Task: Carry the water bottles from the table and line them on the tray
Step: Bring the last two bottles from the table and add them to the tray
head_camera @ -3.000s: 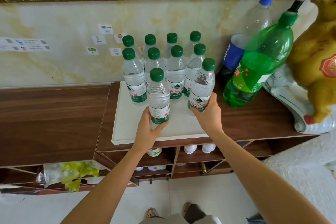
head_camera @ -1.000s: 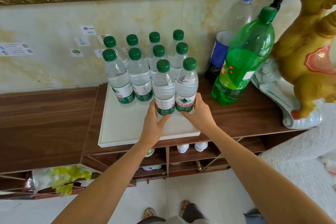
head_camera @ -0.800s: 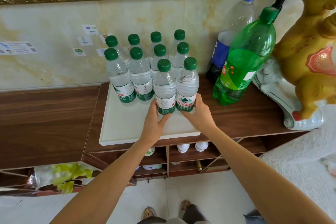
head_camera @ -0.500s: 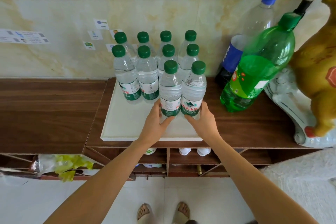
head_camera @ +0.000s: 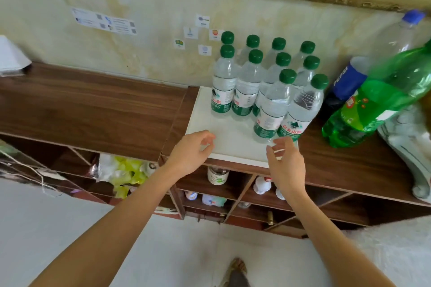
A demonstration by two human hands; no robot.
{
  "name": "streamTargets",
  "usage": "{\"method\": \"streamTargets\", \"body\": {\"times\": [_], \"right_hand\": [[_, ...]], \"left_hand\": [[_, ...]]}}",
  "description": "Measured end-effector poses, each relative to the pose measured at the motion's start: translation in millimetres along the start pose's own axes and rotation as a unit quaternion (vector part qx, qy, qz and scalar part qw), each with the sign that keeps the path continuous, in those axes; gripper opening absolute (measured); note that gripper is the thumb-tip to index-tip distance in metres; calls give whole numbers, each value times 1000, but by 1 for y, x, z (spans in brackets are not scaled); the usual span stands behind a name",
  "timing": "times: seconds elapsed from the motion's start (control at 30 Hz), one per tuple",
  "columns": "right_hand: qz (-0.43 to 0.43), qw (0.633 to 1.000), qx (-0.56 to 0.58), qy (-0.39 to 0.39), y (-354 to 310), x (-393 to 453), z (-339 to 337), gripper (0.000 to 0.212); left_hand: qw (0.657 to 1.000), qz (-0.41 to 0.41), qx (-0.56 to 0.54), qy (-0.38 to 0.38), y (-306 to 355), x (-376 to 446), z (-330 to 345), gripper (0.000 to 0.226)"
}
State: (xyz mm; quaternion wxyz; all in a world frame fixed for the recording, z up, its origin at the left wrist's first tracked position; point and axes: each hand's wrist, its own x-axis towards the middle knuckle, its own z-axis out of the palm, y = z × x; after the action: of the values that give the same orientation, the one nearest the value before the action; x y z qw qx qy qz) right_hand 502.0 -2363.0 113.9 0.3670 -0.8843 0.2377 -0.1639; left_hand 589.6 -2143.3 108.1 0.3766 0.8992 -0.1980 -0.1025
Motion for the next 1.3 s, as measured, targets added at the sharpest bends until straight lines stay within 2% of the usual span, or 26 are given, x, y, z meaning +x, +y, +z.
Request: {"method": "streamTargets", "body": {"times": [0.13,0.2,0.3,0.43,0.5,0.73,1.0,1.17,1.3], "right_hand": [[-63,990,6,-129,-73,-48,74,18],[-87,976,-2,-200,-117,-81,121,16],[-151,942,-30,-298,-186,-138,196,20],[-246,891,-38,-379,-285,-217,287,20],[-284,863,-33,-416,-334,-256,331,18],[-430,730,-31,-530,-508,-404,508,8],[-551,552,-14,-625,-706,-586,663,12],[-594,471,-13,-652,-794,-685,729,18],[-607,445,-15,-658,-851,-754,798,16]], "left_hand": [[997,-21,79,17,-63,-73,-67,29],[992,-56,113,22,-105,-121,-105,31],[981,-126,138,52,-171,-199,-165,34],[963,-219,131,86,-245,-301,-244,30],[949,-269,105,129,-280,-348,-279,28],[864,-437,73,238,-406,-500,-392,33],[713,-597,60,363,-510,-660,-531,33],[645,-641,21,415,-565,-736,-588,33],[619,-654,-8,434,-634,-790,-634,34]]}}
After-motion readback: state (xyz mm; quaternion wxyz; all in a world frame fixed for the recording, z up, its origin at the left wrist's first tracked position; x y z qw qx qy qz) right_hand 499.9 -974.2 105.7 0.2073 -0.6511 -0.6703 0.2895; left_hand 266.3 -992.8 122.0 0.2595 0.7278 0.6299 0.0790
